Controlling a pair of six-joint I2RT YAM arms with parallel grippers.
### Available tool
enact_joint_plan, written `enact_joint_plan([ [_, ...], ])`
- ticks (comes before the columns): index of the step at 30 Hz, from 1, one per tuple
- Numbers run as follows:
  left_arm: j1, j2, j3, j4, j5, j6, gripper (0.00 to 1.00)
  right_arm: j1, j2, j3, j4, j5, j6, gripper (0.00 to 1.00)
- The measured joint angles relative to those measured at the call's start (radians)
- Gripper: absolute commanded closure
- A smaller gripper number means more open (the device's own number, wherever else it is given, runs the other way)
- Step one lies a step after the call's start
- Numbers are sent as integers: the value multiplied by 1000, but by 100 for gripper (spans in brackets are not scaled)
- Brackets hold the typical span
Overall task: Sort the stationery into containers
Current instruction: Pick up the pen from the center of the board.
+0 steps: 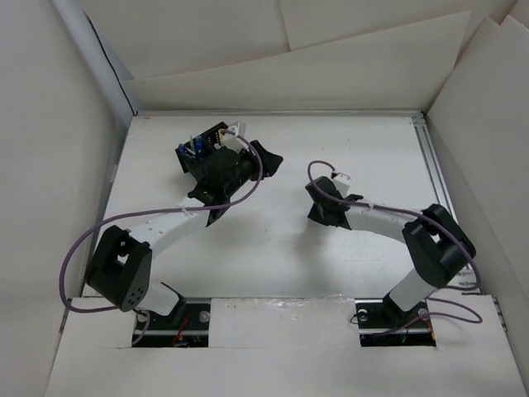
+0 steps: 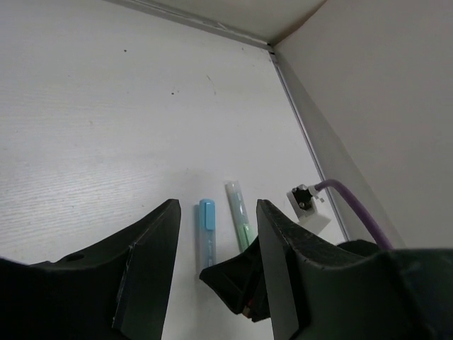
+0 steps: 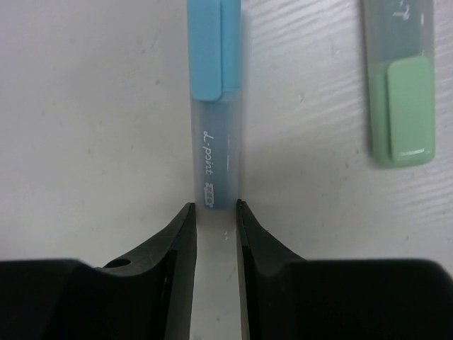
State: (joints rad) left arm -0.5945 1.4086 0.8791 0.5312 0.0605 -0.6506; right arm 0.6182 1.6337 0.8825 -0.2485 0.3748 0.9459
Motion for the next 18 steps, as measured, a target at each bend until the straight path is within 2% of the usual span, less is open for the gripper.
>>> enact_joint_plan([
  [5,0,52,52,-63,69,6,53,63,-150,-65,21,9,-88,100],
  [12,0,139,92,-153,208,30,44,67,-385,-117,89,-41,-224,100],
  [14,0,168,94,-158,262,29,41,67,-414,-133,108,-74,-262,100],
  [18,0,227,97,-137,366,16,41,67,-422,-153,131,-143,-316,100],
])
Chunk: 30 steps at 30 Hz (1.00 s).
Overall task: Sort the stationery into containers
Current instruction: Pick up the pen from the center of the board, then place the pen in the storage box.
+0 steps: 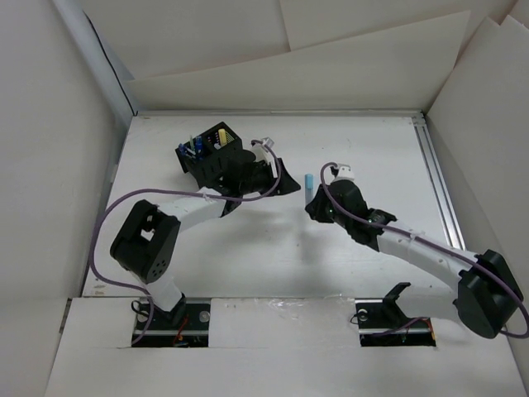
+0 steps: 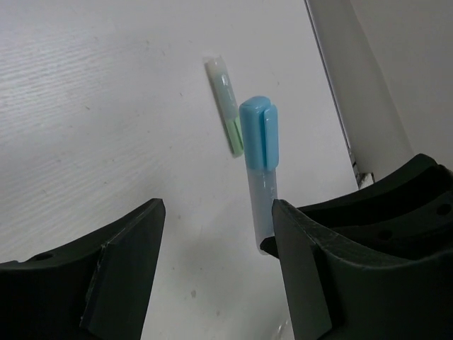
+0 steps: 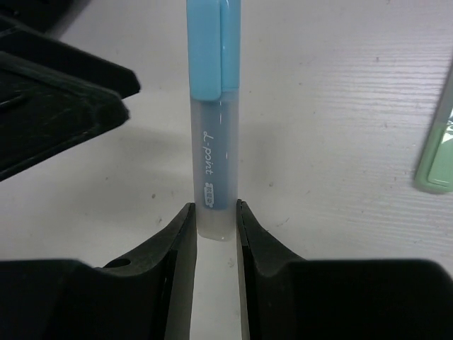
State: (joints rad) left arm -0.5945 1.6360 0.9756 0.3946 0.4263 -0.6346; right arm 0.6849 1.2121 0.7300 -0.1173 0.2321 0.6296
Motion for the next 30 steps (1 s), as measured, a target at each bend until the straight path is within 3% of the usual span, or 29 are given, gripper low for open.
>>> enact_joint_plan([
  [6,-7,67,9,44,82,-29,40,0,-29,-39,40,-95,-48,100],
  [10,-15,109,26,83,114,-52,45,0,-43,-53,66,-140,-64,100],
  [15,-18,126,26,119,135,-80,68,0,-43,-60,78,-178,-76,100],
  [18,-21,128,26,145,142,-93,76,0,-43,-60,81,-192,-77,100],
  [21,-24,129,28,164,158,-115,93,0,-41,-60,81,-195,-77,100],
  [24,-27,130,31,170,157,-117,100,-4,-41,-60,84,-197,-77,99],
  [25,-27,130,31,170,157,-117,100,-5,-41,-61,85,-198,-76,95],
  [26,-27,130,32,170,157,-120,100,-5,-41,-61,85,-199,-76,82],
  [28,-26,130,34,170,151,-124,100,-10,-41,-61,87,-201,-76,68],
  [29,-26,130,34,170,146,-127,100,-13,-43,-61,89,-204,-77,52],
  [30,-24,130,35,170,142,-128,100,-17,-47,-63,93,-208,-75,46],
])
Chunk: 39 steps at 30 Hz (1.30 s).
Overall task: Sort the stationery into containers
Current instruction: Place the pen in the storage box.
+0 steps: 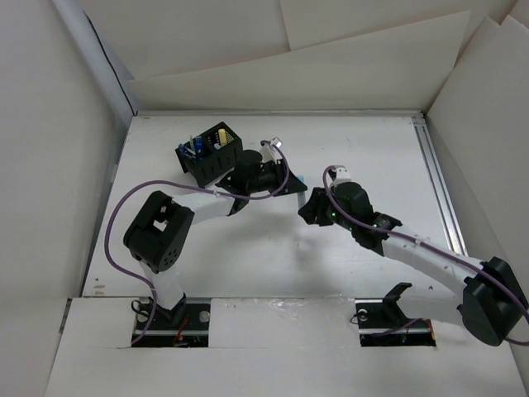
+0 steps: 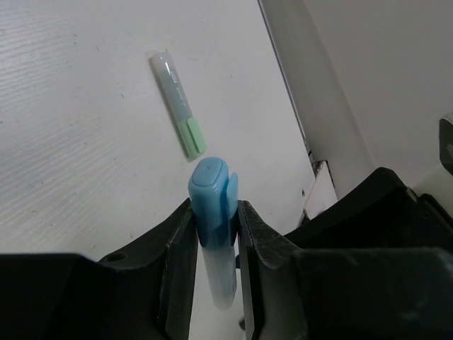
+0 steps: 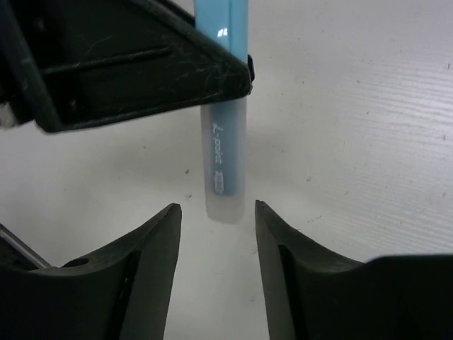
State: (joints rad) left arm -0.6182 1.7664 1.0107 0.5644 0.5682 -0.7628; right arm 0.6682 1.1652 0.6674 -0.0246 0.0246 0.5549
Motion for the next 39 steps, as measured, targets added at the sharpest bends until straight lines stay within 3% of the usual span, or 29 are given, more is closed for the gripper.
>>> enact_joint_plan([
  [2,12,0,2,-10,-24,1,100,-1,-22,-3,3,0,-2,32],
  [4,37,0,19,-46,-50,3,100,-6,-60,-10,8,1,0,28],
  [12,179,-38,210,-227,-340,50,100,-9,-194,-79,37,66,11,31],
  [15,237,-59,294,-251,-436,50,100,-9,-200,-109,33,105,24,54],
  [16,263,-63,317,-251,-466,47,100,-9,-203,-119,33,122,30,71],
  [20,375,-50,404,-295,-586,49,100,-15,-227,-153,31,190,45,98],
  [26,434,29,503,-383,-784,129,100,-22,-250,-167,25,267,75,100],
  [29,423,59,506,-406,-830,169,100,-27,-251,-167,21,303,95,81],
  [30,422,68,506,-409,-837,180,100,-29,-251,-167,15,317,101,69],
  [34,414,101,506,-412,-861,214,100,-42,-245,-167,-18,365,133,45],
  [39,414,112,502,-401,-869,245,100,-73,-211,-167,-61,418,184,37],
])
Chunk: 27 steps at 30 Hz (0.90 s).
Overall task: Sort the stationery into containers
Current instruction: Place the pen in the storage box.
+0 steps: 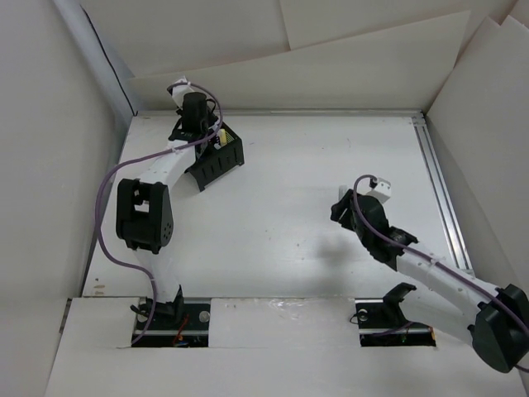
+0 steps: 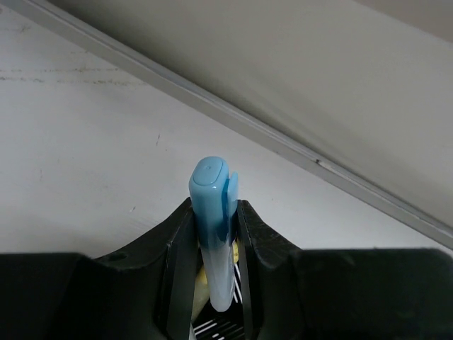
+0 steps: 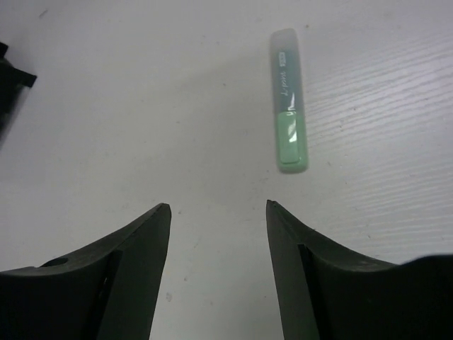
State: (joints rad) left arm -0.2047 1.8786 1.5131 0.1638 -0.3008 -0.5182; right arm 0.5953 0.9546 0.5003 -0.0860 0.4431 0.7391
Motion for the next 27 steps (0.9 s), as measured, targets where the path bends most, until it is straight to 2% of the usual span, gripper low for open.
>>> enact_joint_plan([
  [9,-13,4,-39,76,-11,45,100,-36,133,23,-48,33,74,25],
  [20,-40,17,-85,116,-27,85,98,-112,362,132,-55,43,96,26],
  [22,-40,21,-91,123,-30,92,98,-125,393,149,-54,42,96,22],
  [24,-40,28,-93,126,-31,95,98,-138,414,164,-55,39,97,13],
  [27,-40,37,-95,135,-31,100,93,-155,430,186,-54,32,97,12],
])
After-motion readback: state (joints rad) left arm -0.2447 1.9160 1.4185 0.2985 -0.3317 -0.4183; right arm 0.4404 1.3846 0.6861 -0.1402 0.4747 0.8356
